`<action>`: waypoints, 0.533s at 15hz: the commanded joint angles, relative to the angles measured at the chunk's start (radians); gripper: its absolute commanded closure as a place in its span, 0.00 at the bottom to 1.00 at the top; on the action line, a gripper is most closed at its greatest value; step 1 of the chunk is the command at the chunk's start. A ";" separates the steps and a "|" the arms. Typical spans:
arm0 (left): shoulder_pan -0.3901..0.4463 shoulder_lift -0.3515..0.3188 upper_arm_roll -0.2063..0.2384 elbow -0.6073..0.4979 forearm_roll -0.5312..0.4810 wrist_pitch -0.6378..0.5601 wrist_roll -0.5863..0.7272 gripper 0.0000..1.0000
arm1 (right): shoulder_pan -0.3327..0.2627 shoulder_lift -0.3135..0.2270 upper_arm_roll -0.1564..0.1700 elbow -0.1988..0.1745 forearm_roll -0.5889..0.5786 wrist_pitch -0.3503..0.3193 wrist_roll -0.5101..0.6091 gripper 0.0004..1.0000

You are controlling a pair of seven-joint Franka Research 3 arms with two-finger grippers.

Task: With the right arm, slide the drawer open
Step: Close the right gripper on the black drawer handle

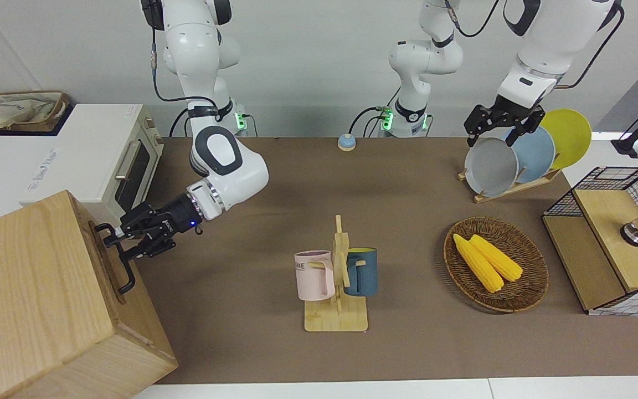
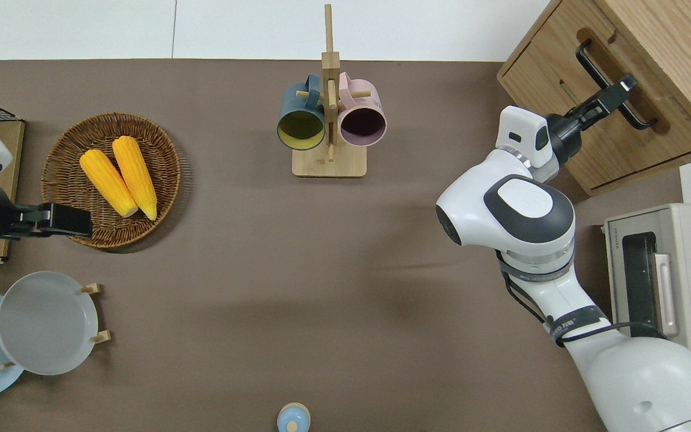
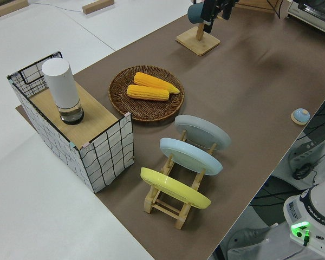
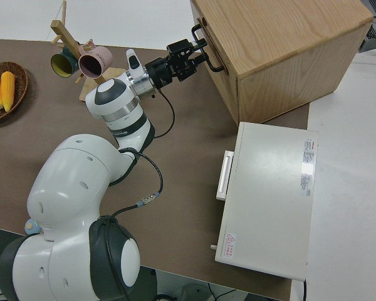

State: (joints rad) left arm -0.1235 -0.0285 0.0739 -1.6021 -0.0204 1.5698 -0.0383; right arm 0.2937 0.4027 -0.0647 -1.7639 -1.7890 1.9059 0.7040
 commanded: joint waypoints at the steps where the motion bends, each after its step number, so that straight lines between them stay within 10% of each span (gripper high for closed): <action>1: -0.002 -0.008 0.003 0.002 0.013 -0.014 0.001 0.00 | -0.015 0.013 0.003 0.014 -0.024 0.021 0.038 0.59; 3: -0.002 -0.008 0.003 0.002 0.013 -0.013 0.001 0.00 | -0.013 0.013 0.003 0.014 -0.021 0.021 0.069 0.84; 8: -0.002 -0.008 0.003 0.002 0.013 -0.013 0.001 0.00 | -0.008 0.013 0.005 0.012 -0.016 0.019 0.071 0.95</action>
State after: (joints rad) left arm -0.1235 -0.0285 0.0739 -1.6021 -0.0204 1.5698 -0.0383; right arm 0.2940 0.4085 -0.0647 -1.7650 -1.7907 1.9094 0.7343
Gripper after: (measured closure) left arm 0.004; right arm 0.819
